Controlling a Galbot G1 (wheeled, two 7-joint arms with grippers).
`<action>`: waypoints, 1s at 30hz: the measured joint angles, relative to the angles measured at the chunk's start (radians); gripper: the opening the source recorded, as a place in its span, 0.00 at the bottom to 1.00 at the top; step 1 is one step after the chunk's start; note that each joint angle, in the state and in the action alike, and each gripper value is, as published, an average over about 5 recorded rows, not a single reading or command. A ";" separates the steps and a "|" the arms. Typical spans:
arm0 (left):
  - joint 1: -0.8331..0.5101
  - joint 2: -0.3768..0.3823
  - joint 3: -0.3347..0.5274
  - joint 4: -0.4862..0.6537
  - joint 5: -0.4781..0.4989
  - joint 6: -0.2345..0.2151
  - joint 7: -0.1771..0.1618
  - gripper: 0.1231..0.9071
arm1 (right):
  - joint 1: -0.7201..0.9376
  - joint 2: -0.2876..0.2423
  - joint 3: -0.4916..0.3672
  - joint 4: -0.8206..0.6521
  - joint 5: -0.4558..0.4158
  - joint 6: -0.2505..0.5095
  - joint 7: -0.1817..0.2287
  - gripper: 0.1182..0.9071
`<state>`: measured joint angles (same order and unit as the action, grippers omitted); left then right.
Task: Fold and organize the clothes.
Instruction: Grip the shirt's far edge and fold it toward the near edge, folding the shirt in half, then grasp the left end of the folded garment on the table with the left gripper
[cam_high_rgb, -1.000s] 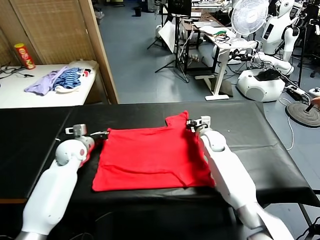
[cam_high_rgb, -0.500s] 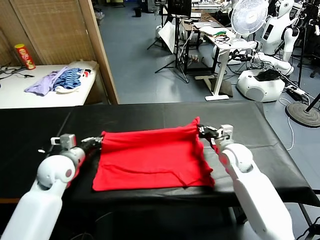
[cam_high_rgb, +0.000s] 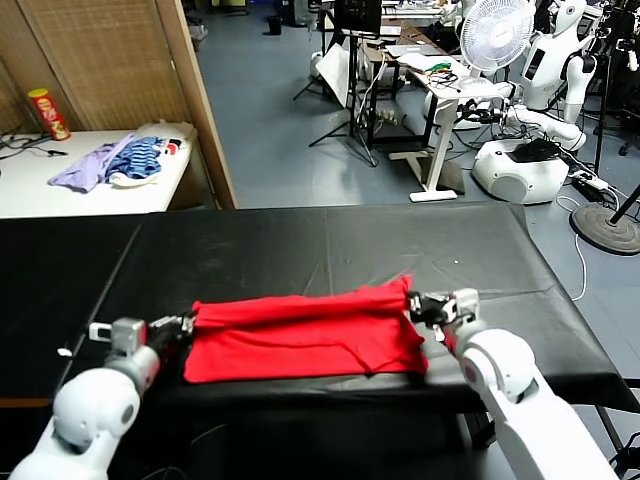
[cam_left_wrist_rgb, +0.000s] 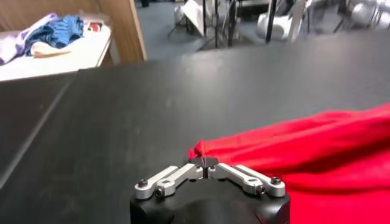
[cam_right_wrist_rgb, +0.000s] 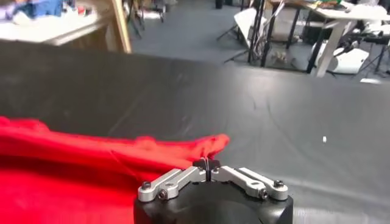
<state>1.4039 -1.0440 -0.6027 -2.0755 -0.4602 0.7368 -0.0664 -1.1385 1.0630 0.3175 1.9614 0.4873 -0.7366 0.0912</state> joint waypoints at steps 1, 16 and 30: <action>0.008 -0.001 0.000 -0.003 0.003 0.000 0.000 0.01 | -0.008 0.001 0.003 0.005 0.000 0.000 0.000 0.01; 0.056 -0.018 -0.037 -0.095 -0.069 0.000 -0.027 0.71 | -0.025 0.021 0.084 0.059 0.048 0.053 0.023 0.75; -0.118 -0.050 0.003 0.118 -0.284 -0.001 -0.076 0.75 | 0.151 0.170 -0.033 -0.209 -0.082 0.115 0.032 0.77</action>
<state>1.2854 -1.0941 -0.5998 -1.9579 -0.7439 0.7363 -0.1421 -0.9876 1.2327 0.2847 1.7526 0.4049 -0.6217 0.1236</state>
